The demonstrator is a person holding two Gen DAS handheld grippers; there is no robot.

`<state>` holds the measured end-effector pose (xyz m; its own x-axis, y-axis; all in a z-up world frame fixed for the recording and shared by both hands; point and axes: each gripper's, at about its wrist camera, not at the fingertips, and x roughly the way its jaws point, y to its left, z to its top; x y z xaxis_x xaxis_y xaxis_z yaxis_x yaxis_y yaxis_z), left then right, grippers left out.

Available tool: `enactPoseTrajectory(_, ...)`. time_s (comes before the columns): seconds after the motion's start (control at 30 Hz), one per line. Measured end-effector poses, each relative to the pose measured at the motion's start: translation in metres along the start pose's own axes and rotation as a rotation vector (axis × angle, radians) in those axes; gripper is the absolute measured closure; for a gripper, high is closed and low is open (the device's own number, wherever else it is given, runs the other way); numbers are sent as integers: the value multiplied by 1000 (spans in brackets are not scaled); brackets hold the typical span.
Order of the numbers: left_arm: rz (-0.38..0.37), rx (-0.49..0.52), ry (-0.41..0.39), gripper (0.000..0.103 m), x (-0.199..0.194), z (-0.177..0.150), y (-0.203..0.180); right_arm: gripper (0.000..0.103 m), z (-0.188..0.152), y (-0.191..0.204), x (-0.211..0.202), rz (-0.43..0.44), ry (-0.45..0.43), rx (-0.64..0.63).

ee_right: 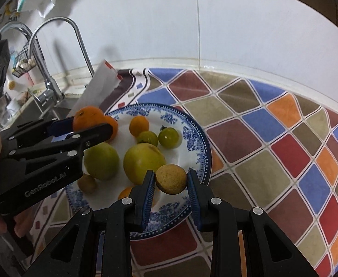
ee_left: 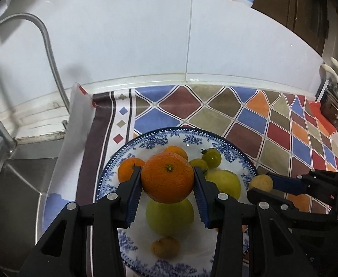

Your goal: Organize fruits

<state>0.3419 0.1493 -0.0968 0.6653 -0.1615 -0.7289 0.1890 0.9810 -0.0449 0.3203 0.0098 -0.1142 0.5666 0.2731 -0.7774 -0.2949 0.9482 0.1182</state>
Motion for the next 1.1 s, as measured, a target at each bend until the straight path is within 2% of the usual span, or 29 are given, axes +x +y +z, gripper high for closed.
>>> enactPoseTrajectory(0.17, -20, 3, 11, 60, 7, -1, 1, 73, -2, 0, 7, -7, 14, 5)
enactPoseTrajectory(0.2, -23, 2, 6, 55, 6, -1, 1, 73, -2, 0, 8, -6, 17, 10)
enactPoseTrajectory(0.33, -7, -5, -26, 52, -4, 1, 1, 59, -2, -1, 3, -17, 5, 21)
enactPoseTrajectory(0.47, 20, -12, -56, 47, -24, -2, -1, 59, -3, 0, -9, -34, -28, 27)
enactPoseTrajectory(0.6, 36, -28, -80, 42, -46, -9, -5, 57, -8, -2, -29, -59, -69, 45)
enactPoseTrajectory(0.63, 46, -35, -90, 40, -53, -12, -6, 52, -10, -2, -35, -67, -82, 51)
enactPoseTrajectory(0.87, 102, -57, -161, 31, -103, -29, -22, 39, -26, -4, -82, -120, -191, 75)
enactPoseTrajectory(0.93, 108, -65, -186, 27, -118, -35, -28, 32, -32, -5, -98, -135, -220, 79)
enactPoseTrajectory(1.1, 147, -66, -234, 18, -152, -52, -44, 24, -47, -8, -135, -160, -287, 89)
